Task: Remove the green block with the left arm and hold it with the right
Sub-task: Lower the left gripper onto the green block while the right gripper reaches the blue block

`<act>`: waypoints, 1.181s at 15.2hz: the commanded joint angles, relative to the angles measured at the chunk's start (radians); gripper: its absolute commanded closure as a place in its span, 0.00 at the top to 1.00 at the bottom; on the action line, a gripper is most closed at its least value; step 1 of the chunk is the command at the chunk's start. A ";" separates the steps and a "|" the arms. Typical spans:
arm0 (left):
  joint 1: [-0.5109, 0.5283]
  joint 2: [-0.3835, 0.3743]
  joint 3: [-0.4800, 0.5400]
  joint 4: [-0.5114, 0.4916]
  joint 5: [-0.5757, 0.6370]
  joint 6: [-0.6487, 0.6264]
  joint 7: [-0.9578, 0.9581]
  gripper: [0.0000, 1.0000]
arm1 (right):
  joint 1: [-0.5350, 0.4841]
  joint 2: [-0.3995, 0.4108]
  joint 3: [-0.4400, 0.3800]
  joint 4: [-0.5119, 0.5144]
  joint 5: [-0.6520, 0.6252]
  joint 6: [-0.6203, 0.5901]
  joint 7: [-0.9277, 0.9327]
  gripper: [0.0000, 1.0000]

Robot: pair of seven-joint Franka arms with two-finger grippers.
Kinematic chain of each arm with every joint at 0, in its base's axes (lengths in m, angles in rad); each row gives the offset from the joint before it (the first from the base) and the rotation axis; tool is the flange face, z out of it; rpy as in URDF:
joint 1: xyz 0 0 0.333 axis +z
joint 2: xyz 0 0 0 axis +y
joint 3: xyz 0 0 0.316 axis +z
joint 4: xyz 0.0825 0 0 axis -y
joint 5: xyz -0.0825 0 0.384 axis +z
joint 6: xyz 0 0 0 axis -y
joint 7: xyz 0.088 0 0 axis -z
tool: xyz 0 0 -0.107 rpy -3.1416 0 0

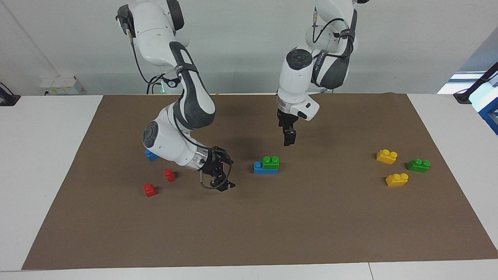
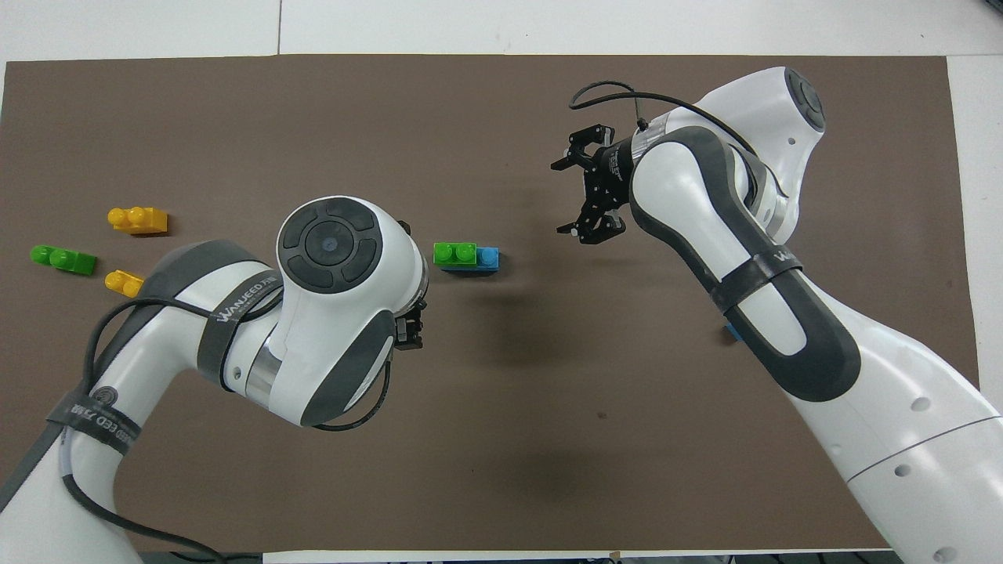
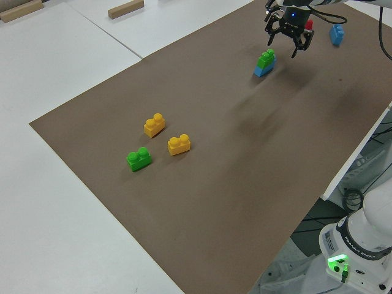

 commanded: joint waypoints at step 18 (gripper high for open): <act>0.000 0.193 0.012 0.182 -0.030 0.016 -0.132 1.00 | 0.094 -0.056 0.000 -0.159 0.045 0.123 0.049 0.94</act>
